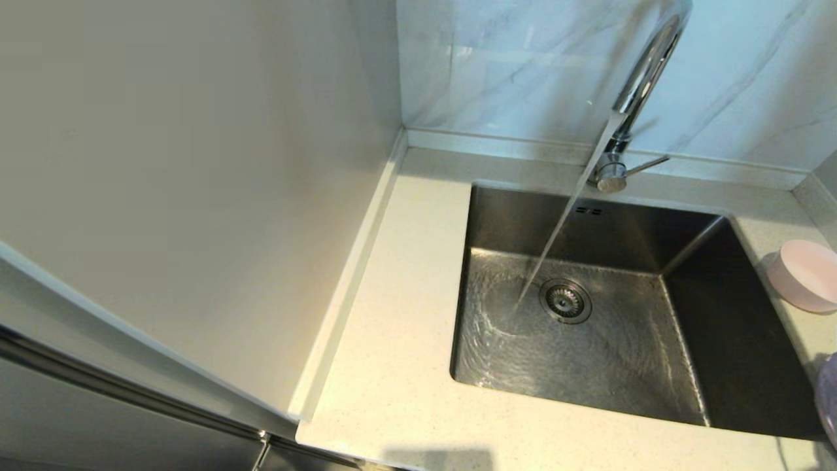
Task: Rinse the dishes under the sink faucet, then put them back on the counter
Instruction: Place the spoon on the plate
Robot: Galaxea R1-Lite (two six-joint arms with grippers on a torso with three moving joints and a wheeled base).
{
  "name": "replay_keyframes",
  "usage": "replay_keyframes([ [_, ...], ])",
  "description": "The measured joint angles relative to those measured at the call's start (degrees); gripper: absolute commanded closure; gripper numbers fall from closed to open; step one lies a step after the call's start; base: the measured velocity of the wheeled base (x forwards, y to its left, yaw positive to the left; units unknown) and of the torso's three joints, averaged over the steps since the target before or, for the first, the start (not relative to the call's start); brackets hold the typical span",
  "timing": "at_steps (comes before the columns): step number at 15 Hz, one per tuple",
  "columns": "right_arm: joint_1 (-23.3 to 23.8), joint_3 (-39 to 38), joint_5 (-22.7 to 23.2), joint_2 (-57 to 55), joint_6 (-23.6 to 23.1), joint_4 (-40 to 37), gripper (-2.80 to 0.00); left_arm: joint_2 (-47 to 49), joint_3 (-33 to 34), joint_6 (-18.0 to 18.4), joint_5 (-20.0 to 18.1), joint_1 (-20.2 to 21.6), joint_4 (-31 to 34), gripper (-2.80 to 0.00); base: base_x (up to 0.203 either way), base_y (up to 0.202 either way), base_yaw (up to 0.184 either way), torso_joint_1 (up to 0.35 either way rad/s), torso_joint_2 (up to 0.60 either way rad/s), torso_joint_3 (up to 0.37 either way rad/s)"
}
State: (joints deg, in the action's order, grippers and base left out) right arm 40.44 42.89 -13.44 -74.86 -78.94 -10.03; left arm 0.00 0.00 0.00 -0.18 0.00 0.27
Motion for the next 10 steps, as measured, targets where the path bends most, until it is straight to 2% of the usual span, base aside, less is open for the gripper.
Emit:
replay_keyframes([
  [3,0.0,4.8,-3.1,-0.4,-8.1,-6.9,0.00,0.0,0.0,0.0,0.0,0.0,0.0,0.00,0.000,0.000,0.000,0.000,0.00,0.000],
  [6,-0.4,9.9,-8.7,-0.9,-15.9,-16.9,0.00,0.0,0.0,0.0,0.0,0.0,0.0,0.00,0.000,0.000,0.000,0.000,0.00,0.000],
  [8,-0.9,10.7,-9.2,-1.0,-16.0,-19.2,0.00,0.0,0.0,0.0,0.0,0.0,0.0,0.00,0.000,0.000,0.000,0.000,0.00,0.000],
  [10,-1.6,10.2,-9.2,-1.3,-13.3,-20.1,0.00,0.0,0.0,0.0,0.0,0.0,0.0,0.00,0.000,0.000,0.000,0.000,0.00,0.000],
])
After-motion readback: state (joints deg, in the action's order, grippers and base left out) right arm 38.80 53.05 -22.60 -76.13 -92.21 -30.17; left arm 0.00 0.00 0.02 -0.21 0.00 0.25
